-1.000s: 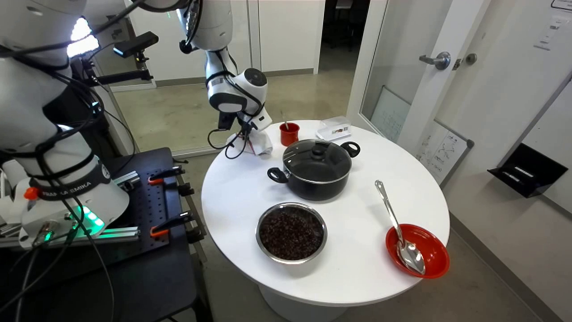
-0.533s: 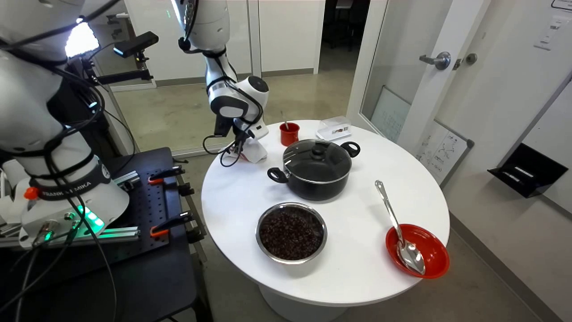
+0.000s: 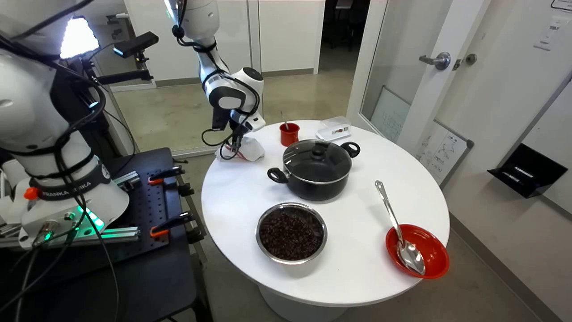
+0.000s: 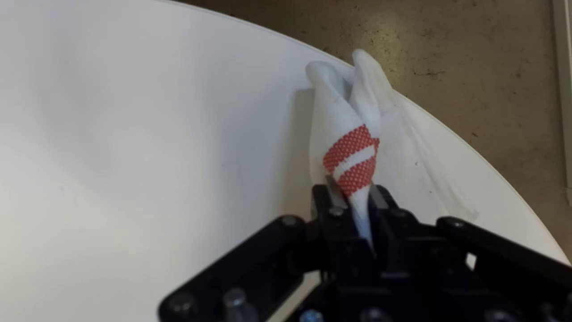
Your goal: Use the towel to wipe the top of the pot
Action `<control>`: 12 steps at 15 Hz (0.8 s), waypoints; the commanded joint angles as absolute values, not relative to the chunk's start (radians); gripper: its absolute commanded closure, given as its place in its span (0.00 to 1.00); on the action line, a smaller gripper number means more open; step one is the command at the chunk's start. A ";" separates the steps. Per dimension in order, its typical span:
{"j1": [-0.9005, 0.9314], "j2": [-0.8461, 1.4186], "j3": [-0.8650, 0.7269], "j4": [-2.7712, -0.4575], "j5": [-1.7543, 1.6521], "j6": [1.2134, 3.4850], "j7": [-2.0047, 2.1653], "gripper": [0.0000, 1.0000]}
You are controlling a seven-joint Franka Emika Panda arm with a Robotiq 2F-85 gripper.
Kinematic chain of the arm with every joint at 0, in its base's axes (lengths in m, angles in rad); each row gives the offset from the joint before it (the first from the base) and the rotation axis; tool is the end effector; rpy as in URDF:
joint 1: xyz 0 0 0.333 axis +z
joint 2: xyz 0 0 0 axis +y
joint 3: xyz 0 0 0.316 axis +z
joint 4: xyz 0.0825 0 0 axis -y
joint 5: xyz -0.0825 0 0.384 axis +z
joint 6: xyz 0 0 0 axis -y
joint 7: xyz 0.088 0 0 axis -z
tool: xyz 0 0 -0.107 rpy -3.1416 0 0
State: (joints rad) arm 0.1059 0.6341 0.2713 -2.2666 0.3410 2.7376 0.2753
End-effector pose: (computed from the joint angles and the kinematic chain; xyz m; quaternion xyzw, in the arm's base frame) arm 0.4620 0.1863 0.0750 -0.9790 0.1293 0.1199 0.1024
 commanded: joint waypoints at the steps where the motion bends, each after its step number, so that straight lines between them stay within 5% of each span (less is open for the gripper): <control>1: 0.150 0.615 0.239 -2.258 0.333 2.745 0.281 0.97; 12: 0.406 0.617 -0.034 -2.213 0.056 2.569 0.537 0.97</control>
State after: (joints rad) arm 0.3193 0.6263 0.0500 -2.2291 0.1534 2.6060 0.4486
